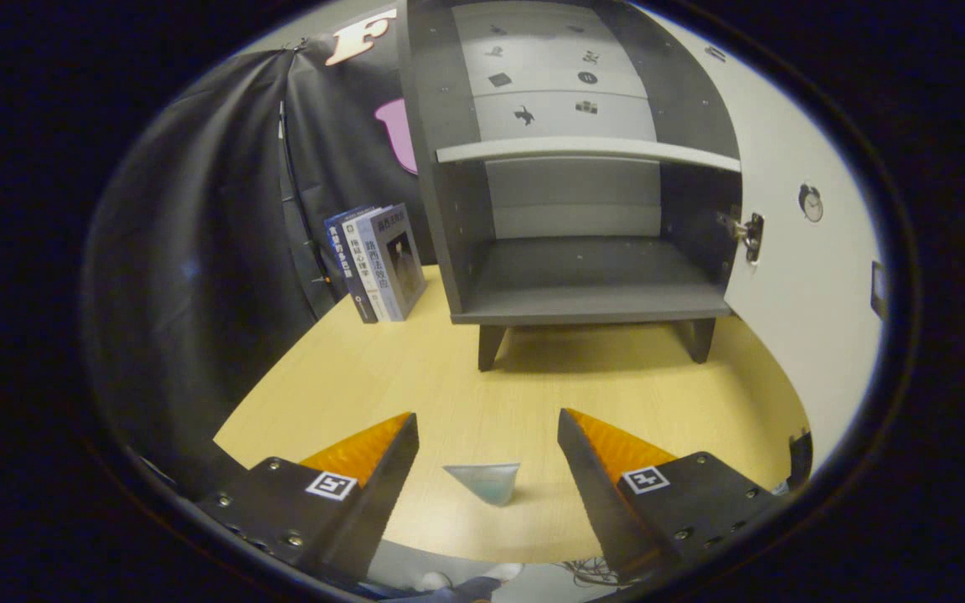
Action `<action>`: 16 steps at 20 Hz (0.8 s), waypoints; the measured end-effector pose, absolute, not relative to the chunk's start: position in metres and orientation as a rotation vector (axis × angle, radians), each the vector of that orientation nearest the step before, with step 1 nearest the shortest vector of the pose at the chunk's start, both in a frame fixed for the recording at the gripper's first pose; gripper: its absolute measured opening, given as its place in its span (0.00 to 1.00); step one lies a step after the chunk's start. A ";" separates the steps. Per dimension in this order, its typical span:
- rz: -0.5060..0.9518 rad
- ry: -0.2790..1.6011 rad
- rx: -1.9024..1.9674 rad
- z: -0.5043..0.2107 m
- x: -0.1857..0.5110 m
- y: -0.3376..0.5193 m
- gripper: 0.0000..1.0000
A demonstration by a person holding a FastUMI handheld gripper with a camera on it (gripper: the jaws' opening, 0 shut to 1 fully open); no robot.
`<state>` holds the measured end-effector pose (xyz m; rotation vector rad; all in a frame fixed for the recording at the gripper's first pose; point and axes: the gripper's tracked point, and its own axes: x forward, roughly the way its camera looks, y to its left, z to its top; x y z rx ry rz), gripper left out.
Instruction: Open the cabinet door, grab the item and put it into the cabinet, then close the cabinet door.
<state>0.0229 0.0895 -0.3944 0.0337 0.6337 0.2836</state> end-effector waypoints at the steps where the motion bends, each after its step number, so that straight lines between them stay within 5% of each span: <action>1: 0.280 0.651 0.031 -0.405 0.022 0.089 0.99; 7: 0.276 0.731 0.012 -0.461 0.015 0.092 0.99; 11: 0.285 0.752 0.020 -0.469 0.013 0.094 0.54; 16: 0.299 0.674 0.009 -0.411 0.028 0.091 0.54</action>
